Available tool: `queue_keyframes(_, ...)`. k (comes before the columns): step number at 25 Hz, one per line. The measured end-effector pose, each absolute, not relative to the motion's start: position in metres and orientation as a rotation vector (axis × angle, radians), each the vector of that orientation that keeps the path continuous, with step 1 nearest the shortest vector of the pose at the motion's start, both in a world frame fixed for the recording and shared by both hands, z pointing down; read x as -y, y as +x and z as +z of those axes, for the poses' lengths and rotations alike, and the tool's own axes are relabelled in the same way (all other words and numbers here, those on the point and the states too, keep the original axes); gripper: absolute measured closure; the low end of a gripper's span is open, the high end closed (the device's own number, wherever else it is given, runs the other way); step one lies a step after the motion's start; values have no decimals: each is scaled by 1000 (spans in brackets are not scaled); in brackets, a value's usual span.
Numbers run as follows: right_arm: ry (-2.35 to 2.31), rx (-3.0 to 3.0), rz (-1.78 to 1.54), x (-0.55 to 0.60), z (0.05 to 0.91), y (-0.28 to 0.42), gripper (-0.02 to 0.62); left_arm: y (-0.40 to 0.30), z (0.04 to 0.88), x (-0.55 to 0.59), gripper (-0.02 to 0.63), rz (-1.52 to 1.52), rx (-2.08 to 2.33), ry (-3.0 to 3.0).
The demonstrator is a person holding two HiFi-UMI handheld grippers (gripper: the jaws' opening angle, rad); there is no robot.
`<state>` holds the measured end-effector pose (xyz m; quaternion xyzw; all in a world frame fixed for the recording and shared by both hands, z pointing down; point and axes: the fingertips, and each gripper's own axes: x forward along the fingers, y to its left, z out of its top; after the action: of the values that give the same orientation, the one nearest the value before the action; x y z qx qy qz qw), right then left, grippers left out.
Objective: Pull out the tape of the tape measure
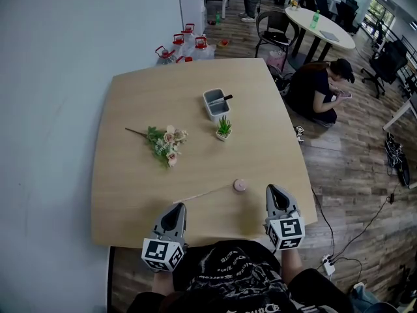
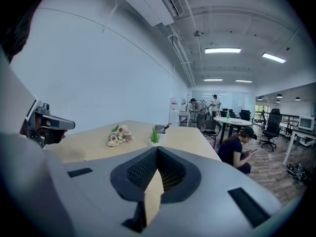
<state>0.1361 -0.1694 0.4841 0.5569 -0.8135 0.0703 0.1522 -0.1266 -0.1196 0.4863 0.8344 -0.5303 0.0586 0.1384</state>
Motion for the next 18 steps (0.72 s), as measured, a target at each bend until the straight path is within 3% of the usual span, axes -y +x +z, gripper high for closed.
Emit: queue_keyframes(18, 1531, 2303, 225, 183, 499, 126, 583, -130, 495, 130, 600, 208, 1514, 2392)
